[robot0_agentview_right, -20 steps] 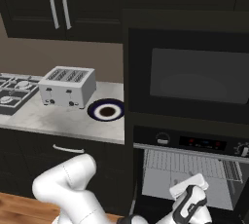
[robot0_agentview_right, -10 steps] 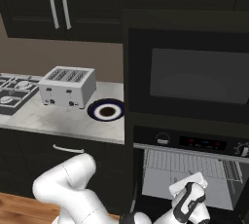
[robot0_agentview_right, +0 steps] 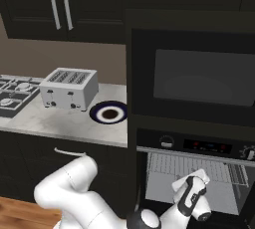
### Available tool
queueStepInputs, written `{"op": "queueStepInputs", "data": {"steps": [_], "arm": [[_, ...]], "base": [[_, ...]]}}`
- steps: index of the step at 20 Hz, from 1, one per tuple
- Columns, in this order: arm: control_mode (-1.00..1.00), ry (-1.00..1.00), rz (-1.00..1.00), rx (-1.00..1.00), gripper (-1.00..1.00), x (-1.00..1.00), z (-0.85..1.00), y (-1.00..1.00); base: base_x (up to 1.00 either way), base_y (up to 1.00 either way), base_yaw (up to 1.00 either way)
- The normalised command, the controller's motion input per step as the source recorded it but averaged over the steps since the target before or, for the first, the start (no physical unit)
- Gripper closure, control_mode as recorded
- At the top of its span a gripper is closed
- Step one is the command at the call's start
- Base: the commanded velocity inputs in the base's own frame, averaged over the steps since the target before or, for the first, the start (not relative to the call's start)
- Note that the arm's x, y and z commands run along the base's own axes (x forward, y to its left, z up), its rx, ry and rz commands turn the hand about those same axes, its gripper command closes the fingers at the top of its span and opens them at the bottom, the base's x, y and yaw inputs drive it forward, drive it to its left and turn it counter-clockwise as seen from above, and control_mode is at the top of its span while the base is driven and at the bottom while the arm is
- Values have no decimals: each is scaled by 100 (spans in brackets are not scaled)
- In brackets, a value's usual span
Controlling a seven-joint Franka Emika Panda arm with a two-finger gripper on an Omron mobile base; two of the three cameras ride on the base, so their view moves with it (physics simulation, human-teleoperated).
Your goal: Take the fish from the oven and place it on the plate on the counter.
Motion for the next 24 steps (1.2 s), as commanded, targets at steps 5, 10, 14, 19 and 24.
{"op": "queueStepInputs", "data": {"steps": [5,10,14,19,24], "arm": [[-100,-5,0,0,-100,19,-42,0],[-100,-4,0,0,-100,8,-46,0],[-100,-2,0,0,-100,0,-82,0],[-100,-9,0,0,-100,-22,-73,-3],[-100,-11,0,4,-100,-39,-37,-15]], "base": [[0,0,0],[0,0,0],[0,0,0],[0,0,0],[0,0,0]]}}
